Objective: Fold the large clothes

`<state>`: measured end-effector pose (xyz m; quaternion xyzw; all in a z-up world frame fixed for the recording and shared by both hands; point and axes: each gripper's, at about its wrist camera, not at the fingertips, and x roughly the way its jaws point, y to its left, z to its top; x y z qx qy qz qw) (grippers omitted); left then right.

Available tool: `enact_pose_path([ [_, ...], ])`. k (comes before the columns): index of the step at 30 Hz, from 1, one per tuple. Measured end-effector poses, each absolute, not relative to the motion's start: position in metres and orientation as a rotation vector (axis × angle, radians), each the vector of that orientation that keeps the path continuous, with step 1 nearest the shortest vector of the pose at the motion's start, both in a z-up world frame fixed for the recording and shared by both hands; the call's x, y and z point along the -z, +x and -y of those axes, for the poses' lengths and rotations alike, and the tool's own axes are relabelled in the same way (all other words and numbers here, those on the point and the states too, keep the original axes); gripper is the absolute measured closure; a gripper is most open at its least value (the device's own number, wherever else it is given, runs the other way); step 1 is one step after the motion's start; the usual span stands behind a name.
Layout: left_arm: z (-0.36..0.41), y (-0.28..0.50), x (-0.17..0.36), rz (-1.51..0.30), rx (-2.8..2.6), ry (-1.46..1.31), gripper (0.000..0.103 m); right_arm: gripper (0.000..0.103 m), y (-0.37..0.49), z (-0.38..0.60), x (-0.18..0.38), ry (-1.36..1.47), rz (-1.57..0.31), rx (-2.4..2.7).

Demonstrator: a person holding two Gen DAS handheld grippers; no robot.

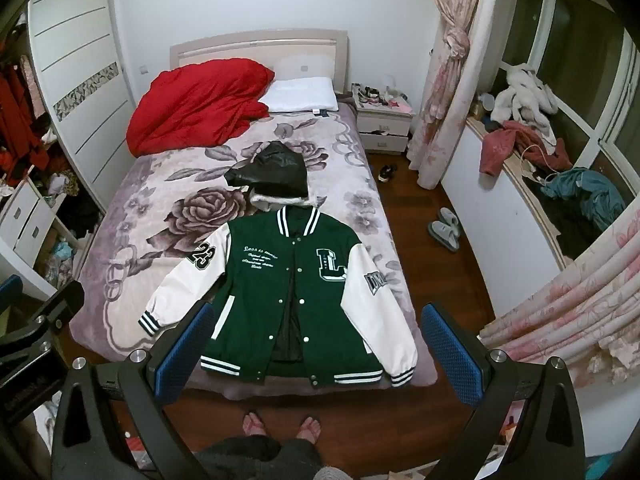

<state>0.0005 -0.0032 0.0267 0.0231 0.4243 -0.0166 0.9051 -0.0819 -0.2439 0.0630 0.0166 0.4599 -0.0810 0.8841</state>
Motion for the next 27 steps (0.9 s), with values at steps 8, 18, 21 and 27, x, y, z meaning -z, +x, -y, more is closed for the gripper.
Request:
enact_pose_path([
  [8,0.0037,0.0022,-0.0282,-0.873,0.034,0.046,0.0,0.0,-0.0806,0.2432,-0.0669,0.034,-0.957,0.168],
  [18,0.0026,0.0016,-0.0275,-0.87,0.034,0.042,0.0,0.0,-0.0794,0.2418,-0.0713,0.033,-0.953,0.169],
  [21,0.0046,0.0045,-0.0289,-0.869,0.031,0.041,0.0,0.0,-0.0798,0.2417,-0.0697,0.032,-0.953,0.169],
  [27,0.0038,0.0042,-0.0288,-0.867,0.031,0.042,0.0,0.0,-0.0791,0.2404,-0.0717,0.033,-0.953,0.17],
])
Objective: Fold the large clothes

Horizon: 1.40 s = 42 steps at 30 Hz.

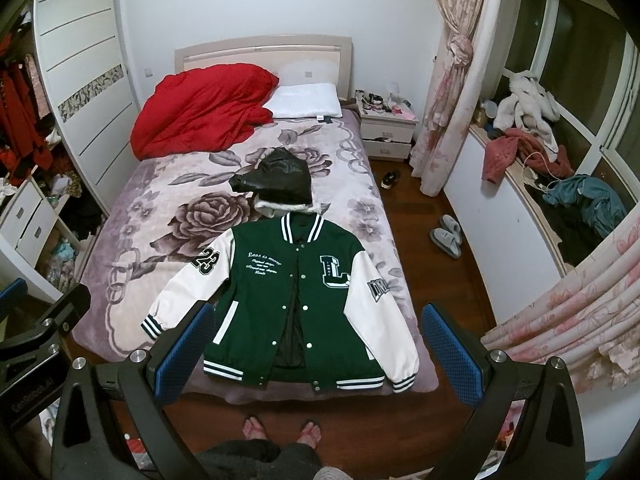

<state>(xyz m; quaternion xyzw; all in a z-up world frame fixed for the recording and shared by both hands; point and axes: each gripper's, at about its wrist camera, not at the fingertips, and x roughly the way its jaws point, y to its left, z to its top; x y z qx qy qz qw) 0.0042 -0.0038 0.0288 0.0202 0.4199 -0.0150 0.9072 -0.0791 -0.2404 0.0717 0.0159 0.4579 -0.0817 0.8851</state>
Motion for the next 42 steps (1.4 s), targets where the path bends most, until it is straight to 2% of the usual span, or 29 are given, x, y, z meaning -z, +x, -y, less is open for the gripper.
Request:
enact_pose_path([
  [12,0.005,0.003,-0.029,-0.865,0.033,0.035,0.0,0.0,-0.081,0.24,-0.072,0.032,-0.949,0.171],
  [19,-0.001,0.03,-0.029,-0.886,0.036,0.015,0.0,0.0,-0.079,0.238,-0.073,0.035,-0.953,0.173],
  [22,-0.007,0.053,-0.015,-0.883,0.031,0.023,0.0,0.0,-0.07,0.24,-0.075,0.054,-0.965,0.177],
  [26,-0.009,0.091,0.021,-0.846,-0.01,0.069,0.0,0.0,-0.031,0.249,-0.048,0.14,-0.997,0.148],
  [29,-0.006,0.125,0.069,-0.837,-0.05,0.1,0.0,0.0,0.0,0.28,0.013,0.226,-1.07,0.173],
  [33,0.009,0.169,0.168,-0.943,-0.065,0.135,0.0,0.0,0.026,0.36,0.118,0.362,-1.168,0.309],
  [35,0.024,0.185,0.219,-1.0,-0.079,0.156,0.0,0.013,0.03,0.405,0.18,0.43,-1.202,0.377],
  [36,0.028,0.19,0.237,-1.019,-0.087,0.166,0.0,0.033,0.031,0.432,0.211,0.463,-1.229,0.416],
  [37,0.036,0.195,0.263,-1.044,-0.099,0.178,0.0,0.038,0.031,0.459,0.243,0.5,-1.267,0.456],
  [40,0.056,0.209,0.347,-1.122,-0.142,0.222,0.0,0.037,0.015,0.532,0.346,0.622,-1.336,0.547],
  [42,0.067,0.217,0.397,-1.185,-0.155,0.231,0.0,0.032,-0.006,0.583,0.41,0.745,-1.369,0.6],
])
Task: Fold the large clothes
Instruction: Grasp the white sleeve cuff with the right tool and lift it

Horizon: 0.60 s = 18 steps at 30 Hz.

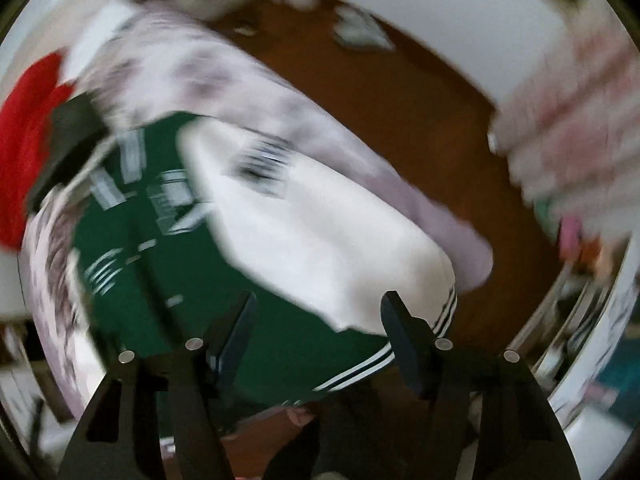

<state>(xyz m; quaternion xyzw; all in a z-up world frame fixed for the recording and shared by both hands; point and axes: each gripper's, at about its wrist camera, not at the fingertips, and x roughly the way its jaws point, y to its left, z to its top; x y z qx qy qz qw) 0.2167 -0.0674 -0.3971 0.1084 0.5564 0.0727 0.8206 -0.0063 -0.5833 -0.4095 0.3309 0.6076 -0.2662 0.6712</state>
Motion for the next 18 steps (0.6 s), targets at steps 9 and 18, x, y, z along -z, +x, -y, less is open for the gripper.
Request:
enact_pose_path([
  [9,0.111,0.239,0.54,-1.347,-0.195,0.34,0.0,0.018,-0.143,0.698,0.619,1.215,-1.405,0.777],
  [18,0.139,0.255,0.587,-1.407,-0.217,0.417,0.0,0.014,-0.257,0.677,0.722,1.877,-0.941,0.673],
])
